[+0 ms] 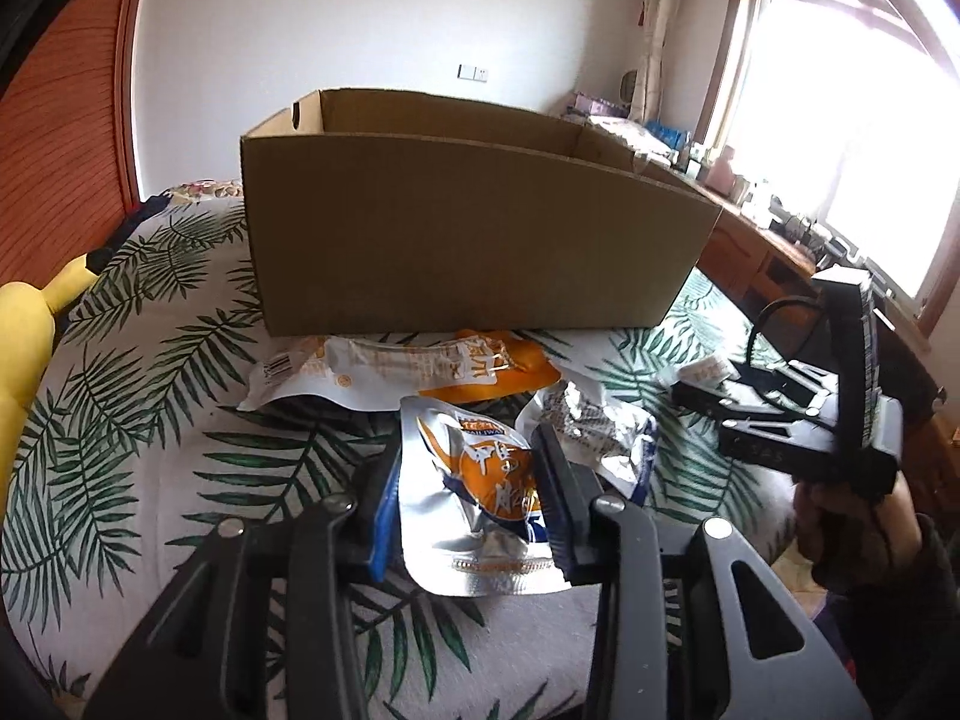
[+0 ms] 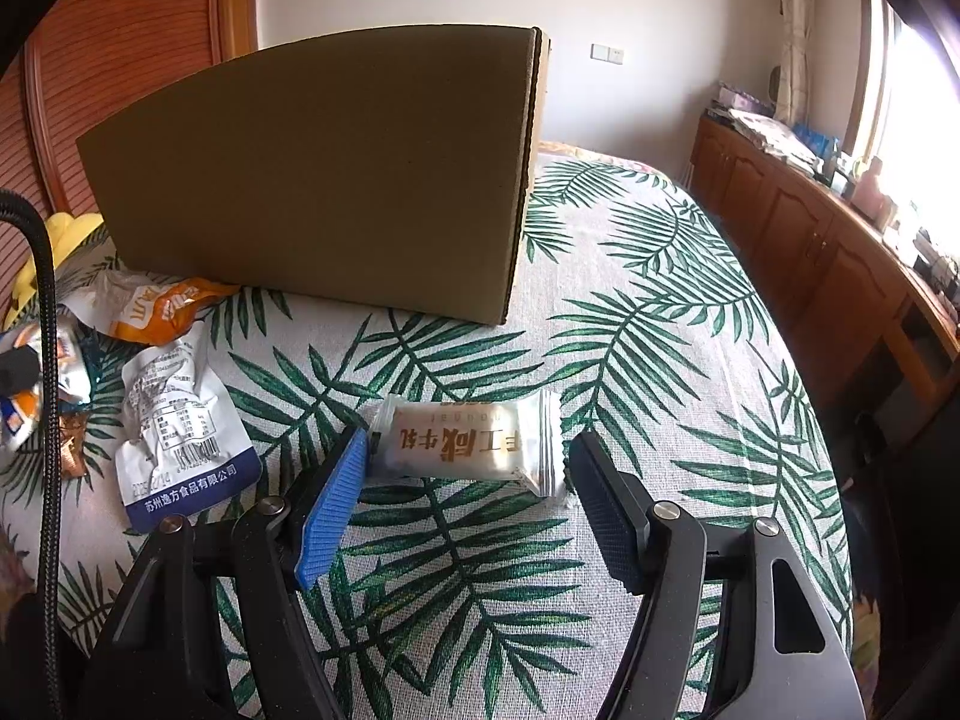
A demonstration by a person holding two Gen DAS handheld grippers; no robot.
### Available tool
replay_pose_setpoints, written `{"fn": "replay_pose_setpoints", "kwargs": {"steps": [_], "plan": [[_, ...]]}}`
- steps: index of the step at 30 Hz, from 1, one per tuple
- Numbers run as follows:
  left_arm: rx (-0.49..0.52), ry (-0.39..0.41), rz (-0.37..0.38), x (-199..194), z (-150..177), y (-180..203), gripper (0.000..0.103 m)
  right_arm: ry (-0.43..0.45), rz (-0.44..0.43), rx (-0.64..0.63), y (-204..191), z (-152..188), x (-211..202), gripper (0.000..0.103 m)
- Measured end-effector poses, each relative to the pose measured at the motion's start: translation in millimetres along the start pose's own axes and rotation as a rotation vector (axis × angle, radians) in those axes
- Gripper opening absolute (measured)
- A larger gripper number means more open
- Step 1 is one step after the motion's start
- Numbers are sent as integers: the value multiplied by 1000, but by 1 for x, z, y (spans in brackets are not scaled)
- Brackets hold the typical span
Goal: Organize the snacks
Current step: 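Grasp the orange-and-silver packet with the left tool while the right tool grasps the white bar packet, then carry both packets over the box and open both tools to drop them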
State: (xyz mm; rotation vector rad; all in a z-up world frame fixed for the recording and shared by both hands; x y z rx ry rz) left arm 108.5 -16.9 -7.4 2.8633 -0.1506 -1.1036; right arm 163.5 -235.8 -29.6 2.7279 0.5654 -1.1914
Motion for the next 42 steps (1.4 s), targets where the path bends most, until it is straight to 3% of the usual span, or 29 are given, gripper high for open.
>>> {"fn": "replay_pose_setpoints", "kwargs": {"steps": [7, 9, 12, 27, 42], "plan": [[-6, 34, 4, -12, -8, 0, 37, -6, -10, 4, 0, -1, 1, 70], [0, 42, 6, -16, -9, 1, 37, -5, -34, 3, 0, -1, 0, 54], [1, 55, 13, -20, -12, 2, 37, -4, -51, 10, -1, 0, -4, 41], [18, 83, 14, -29, -24, 3, 38, 74, -104, 0, -12, 3, -25, 40], [19, 162, -39, -43, -62, -14, 38, 176, -145, -76, -43, -29, -67, 40]]}}
Point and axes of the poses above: each gripper's, at about its wrist camera, not at the fingertips, and x roughly the way its jaws point, y to its right, z to its underside, the point moved 1 cm from there along x, roughly the way its jaws point, and after that the axes turned 10 degrees about -z, right-handed, at the moved point
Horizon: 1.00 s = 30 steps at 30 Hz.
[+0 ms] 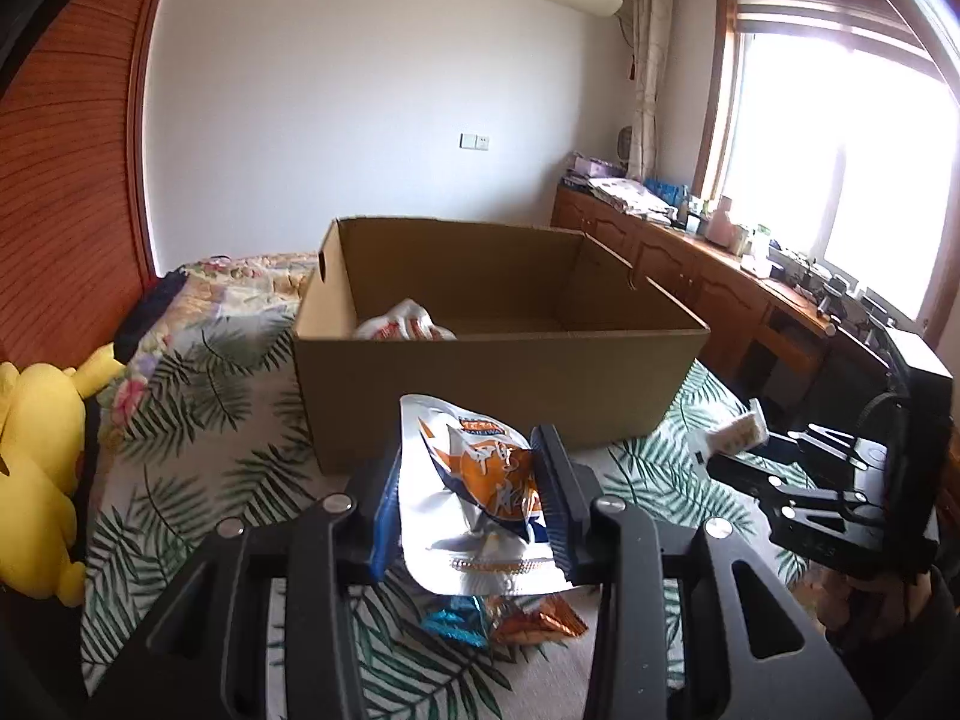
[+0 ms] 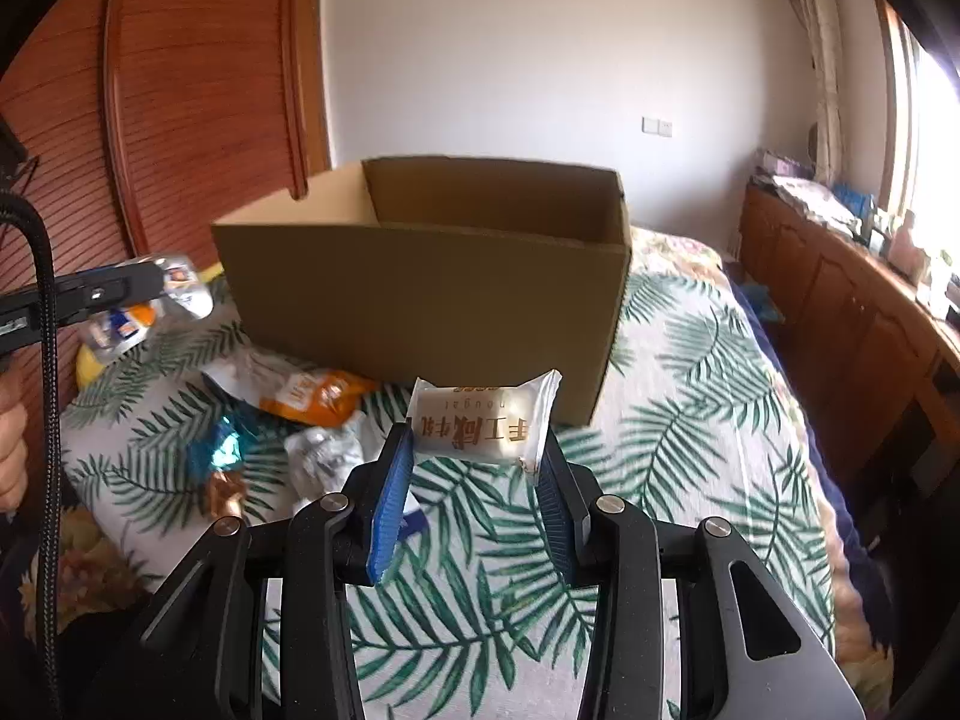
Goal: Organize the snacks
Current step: 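Carry both packets over the box and open both tools to drop them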
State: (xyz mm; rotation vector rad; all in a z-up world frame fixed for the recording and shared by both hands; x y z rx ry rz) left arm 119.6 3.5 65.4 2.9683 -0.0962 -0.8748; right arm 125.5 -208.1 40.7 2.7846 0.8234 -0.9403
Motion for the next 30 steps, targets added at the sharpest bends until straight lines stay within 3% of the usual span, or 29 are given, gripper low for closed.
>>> {"fn": "replay_pose_setpoints", "kwargs": {"steps": [13, 30], "plan": [[32, 67, -55, 11, -46, -1, 38, 58, 0, -59, -11, -46, -2, 40], [16, 23, -99, 62, -64, 2, 38, 70, -18, -14, 8, -81, 20, 40]]}}
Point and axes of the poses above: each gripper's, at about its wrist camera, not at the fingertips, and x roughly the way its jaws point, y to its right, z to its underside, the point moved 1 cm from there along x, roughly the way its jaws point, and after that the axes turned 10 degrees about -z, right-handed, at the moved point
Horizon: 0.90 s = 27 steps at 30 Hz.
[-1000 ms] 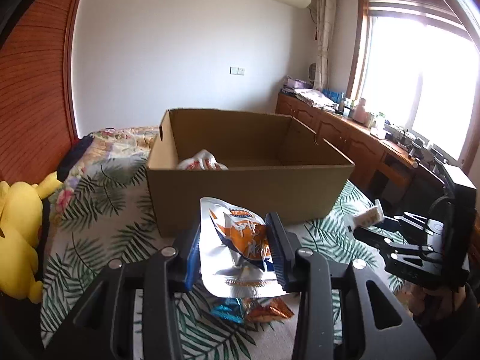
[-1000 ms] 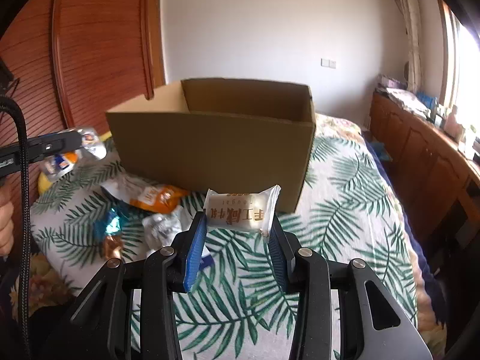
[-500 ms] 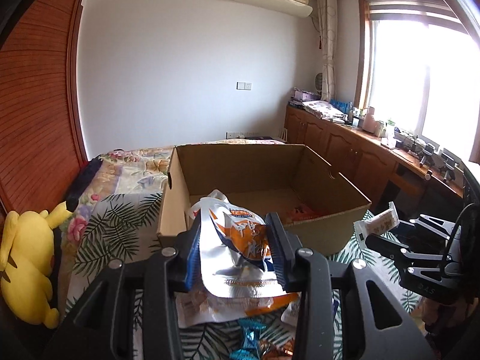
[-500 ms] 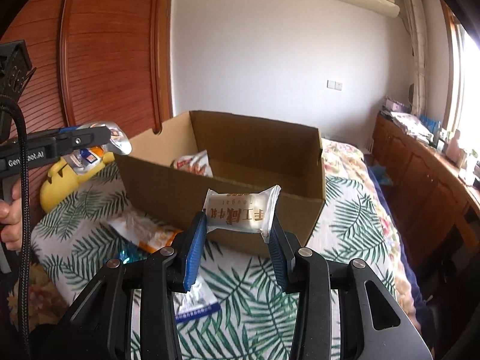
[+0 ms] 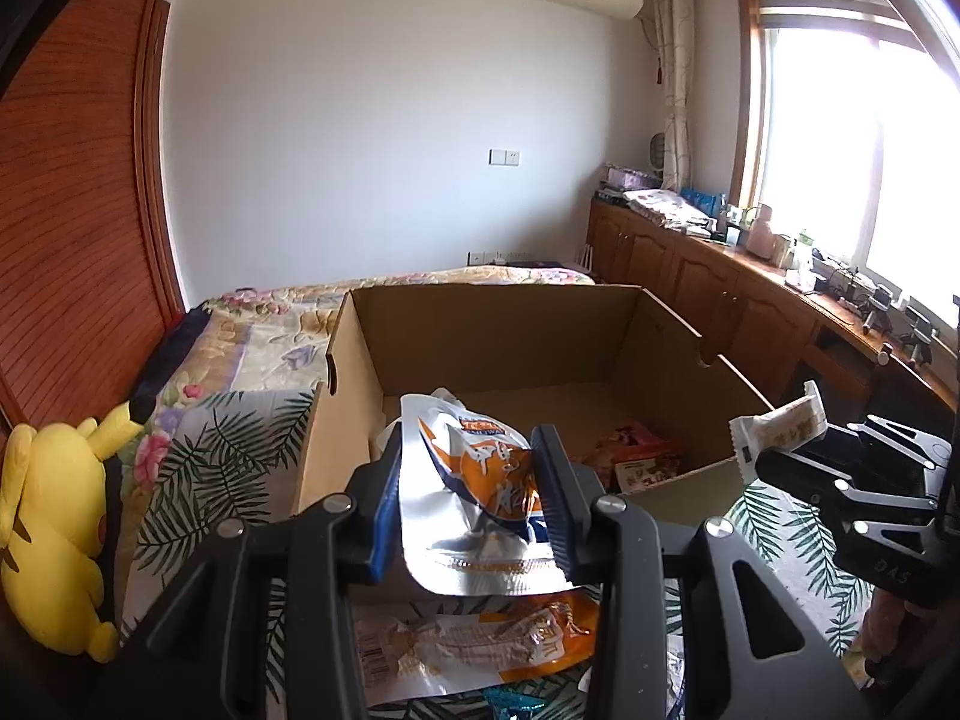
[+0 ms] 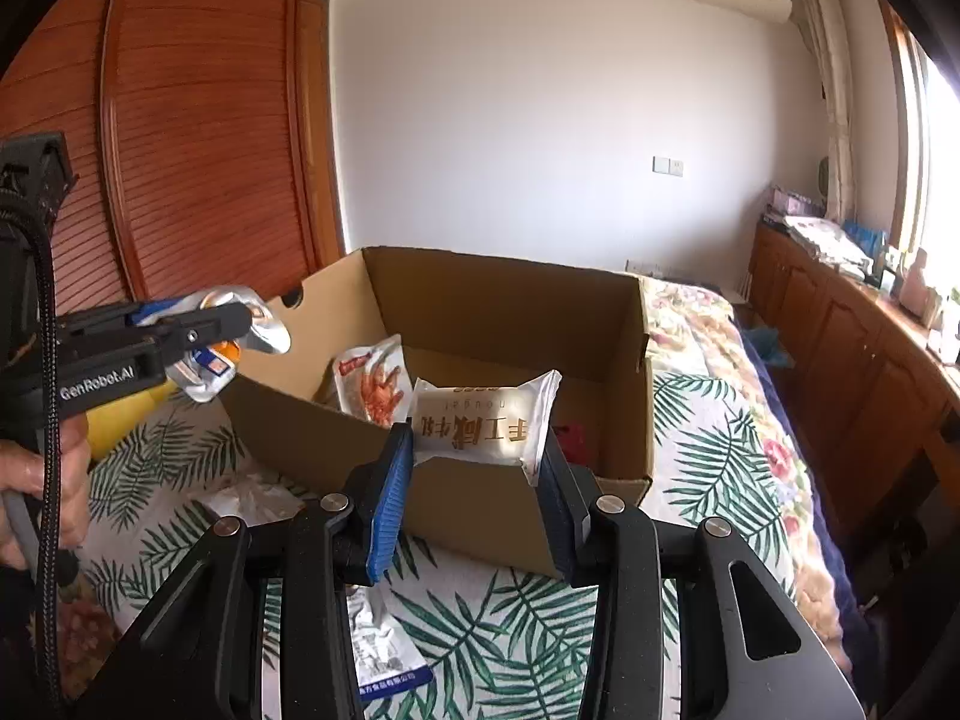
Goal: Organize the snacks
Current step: 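Carry both packets over the box and open both tools to drop them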
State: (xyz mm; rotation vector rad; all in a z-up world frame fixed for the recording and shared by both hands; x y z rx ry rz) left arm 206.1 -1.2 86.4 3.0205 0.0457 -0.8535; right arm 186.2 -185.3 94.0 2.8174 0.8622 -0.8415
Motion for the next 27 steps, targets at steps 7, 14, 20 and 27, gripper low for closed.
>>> {"fn": "replay_pose_setpoints", "kwargs": {"steps": [7, 14, 20, 27], "plan": [[-27, -43, -7, 22, -1, -2, 38, -9, 0, 28, 10, -5, 12, 40], [-30, -63, -12, 42, -6, 6, 38, -31, 13, 38, 16, -14, 25, 39], [-17, -76, -22, 51, -6, 11, 39, -55, 22, 19, 16, -12, 36, 40], [-5, -83, -37, 59, -16, 15, 39, -77, 3, 45, 19, -16, 49, 40]]}}
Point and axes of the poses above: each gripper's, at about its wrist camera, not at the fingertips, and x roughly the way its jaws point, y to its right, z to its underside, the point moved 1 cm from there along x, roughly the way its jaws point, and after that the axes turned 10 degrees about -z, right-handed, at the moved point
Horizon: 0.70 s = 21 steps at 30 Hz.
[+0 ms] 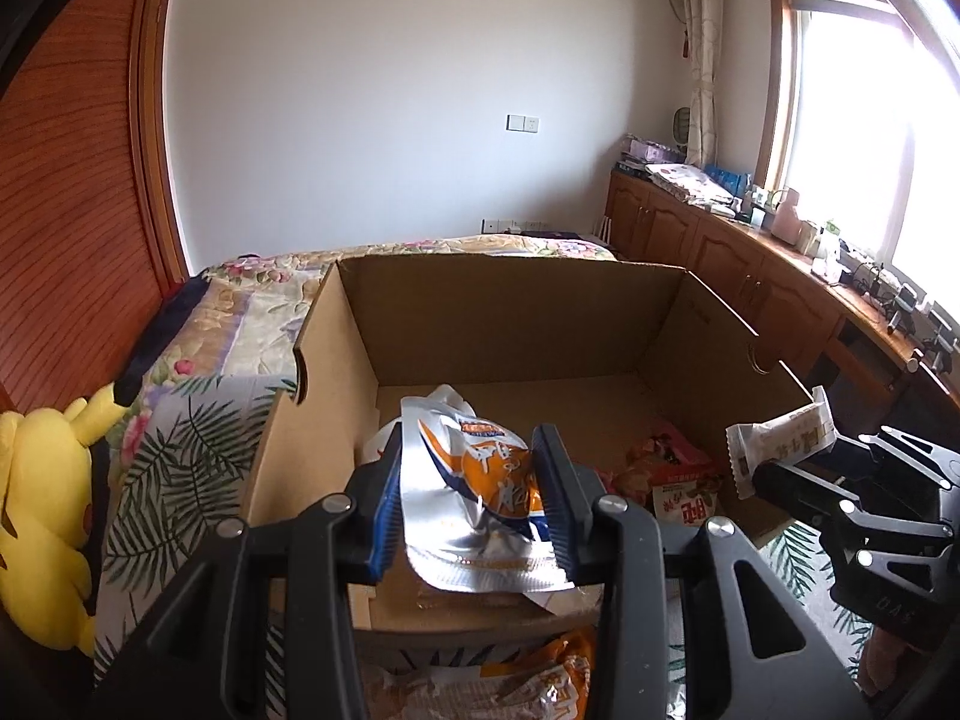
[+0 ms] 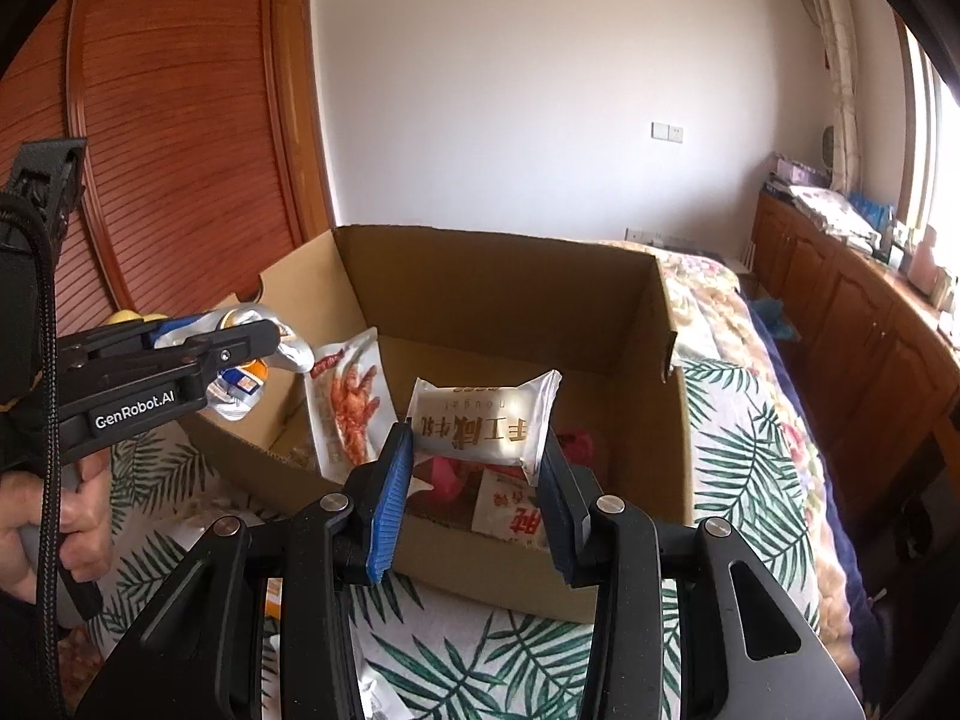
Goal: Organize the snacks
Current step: 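Carry both packets over the box and open both tools to drop them, then move both tools back over the remaining packets on the bedspread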
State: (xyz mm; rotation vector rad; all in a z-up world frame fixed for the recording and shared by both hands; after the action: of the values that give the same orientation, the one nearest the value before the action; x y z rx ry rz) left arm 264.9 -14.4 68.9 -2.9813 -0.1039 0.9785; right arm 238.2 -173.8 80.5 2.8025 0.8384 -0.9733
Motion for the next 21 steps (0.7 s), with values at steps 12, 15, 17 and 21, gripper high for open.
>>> {"fn": "replay_pose_setpoints", "kwargs": {"steps": [12, 15, 17, 21], "plan": [[17, 0, -2, 0, -4, 6, 54, -20, -38, 61, 15, -7, 8, 43], [16, -4, 7, -3, -3, 3, 55, -19, -54, 84, 17, -5, 8, 44], [16, 0, 13, -8, -2, 1, 57, -14, -63, 93, 18, -4, 8, 44], [25, 9, 25, -20, 3, -1, 60, 11, -70, 82, 13, -1, 0, 44]]}}
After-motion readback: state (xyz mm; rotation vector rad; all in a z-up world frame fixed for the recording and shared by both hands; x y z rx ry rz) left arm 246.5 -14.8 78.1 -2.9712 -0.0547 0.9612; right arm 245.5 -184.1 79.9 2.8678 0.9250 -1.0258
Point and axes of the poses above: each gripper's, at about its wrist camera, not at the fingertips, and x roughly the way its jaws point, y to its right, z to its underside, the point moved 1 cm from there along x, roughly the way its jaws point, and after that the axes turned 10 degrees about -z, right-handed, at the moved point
